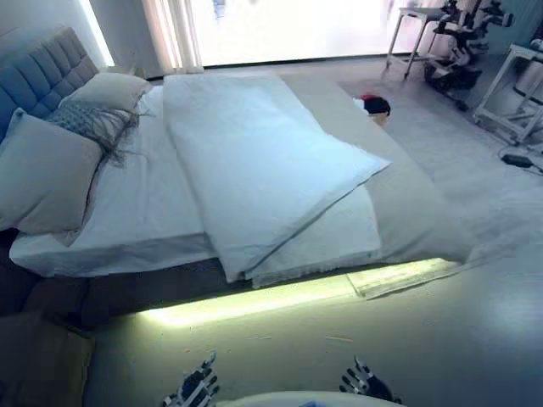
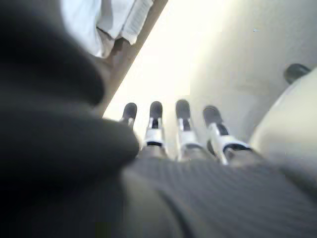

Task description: Make the bed neatly

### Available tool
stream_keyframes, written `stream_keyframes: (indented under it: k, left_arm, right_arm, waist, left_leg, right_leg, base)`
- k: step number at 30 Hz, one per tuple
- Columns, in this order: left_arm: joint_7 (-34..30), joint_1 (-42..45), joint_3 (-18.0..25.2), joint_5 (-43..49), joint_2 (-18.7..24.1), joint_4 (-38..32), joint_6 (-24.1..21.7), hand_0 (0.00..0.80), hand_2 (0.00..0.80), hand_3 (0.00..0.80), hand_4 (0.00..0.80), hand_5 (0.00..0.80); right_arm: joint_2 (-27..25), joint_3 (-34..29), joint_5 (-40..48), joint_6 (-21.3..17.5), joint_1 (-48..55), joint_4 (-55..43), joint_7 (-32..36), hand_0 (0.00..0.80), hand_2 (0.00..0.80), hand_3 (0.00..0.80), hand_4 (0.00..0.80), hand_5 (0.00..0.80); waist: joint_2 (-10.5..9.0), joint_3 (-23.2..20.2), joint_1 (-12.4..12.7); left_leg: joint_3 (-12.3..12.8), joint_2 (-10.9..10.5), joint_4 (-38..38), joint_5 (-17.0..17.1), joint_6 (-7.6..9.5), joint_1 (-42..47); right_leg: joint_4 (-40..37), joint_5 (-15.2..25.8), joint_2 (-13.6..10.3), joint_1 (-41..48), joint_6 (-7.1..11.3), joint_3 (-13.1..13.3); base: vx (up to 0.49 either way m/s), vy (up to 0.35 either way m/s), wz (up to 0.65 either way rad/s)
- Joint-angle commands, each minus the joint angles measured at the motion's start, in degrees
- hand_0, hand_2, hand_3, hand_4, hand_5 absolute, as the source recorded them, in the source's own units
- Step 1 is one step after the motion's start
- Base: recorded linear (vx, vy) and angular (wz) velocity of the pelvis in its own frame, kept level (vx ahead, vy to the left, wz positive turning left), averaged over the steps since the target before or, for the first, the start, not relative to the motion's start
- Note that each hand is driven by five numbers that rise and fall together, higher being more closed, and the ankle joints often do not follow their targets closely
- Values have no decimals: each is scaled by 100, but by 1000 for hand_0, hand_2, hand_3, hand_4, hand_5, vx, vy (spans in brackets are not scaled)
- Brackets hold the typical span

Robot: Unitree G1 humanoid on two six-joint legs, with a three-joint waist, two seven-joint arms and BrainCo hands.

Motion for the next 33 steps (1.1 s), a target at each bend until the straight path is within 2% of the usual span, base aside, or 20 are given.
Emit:
stream_keyframes:
  k: [1,11,25,30,33]
  left_arm:
    - [-162,-480,-6,220,-64,345,-127,0,0,0,0,0]
    - [-201,-541,24,77,-52,326,-100,0,0,0,0,0]
    - [-154,-485,107,-133,-51,387,-250,0,0,0,0,0]
    - [-84,-518,233,-270,14,376,-274,0,0,0,0,0]
    - [51,-476,393,-279,40,413,-285,0,0,0,0,0]
  right_arm:
    - [23,-150,-44,99,-581,363,-4,0,0,0,0,0]
    - [-26,-101,-78,198,-695,340,-63,0,0,0,0,0]
    - [8,-93,-128,98,-723,337,-108,0,0,0,0,0]
    - [-8,-104,-61,89,-827,323,-135,0,0,0,0,0]
    - [-20,-111,-116,156,-871,356,-142,0,0,0,0,0]
  waist:
    - [-88,146,-1]
    - [-74,187,12]
    - [-88,194,-1]
    - [-105,275,13]
    - [-158,332,22]
  left_leg:
    - [-55,-112,40,-539,204,186]
    - [-56,-106,45,-531,207,181]
    - [-63,-97,59,-529,234,229]
    - [-155,-101,411,-648,258,140]
    - [-272,-74,998,-801,221,-9]
  right_leg:
    - [2,241,-103,-222,164,92]
    - [2,247,-101,-226,157,104]
    - [66,190,-72,-182,114,142]
    - [305,60,-28,-250,25,244]
    - [514,-28,18,-299,-89,308]
  base:
    - [0,0,0]
    - [0,0,0]
    - [27,-18,-1]
    - [37,-100,-1]
    - [72,-155,-3]
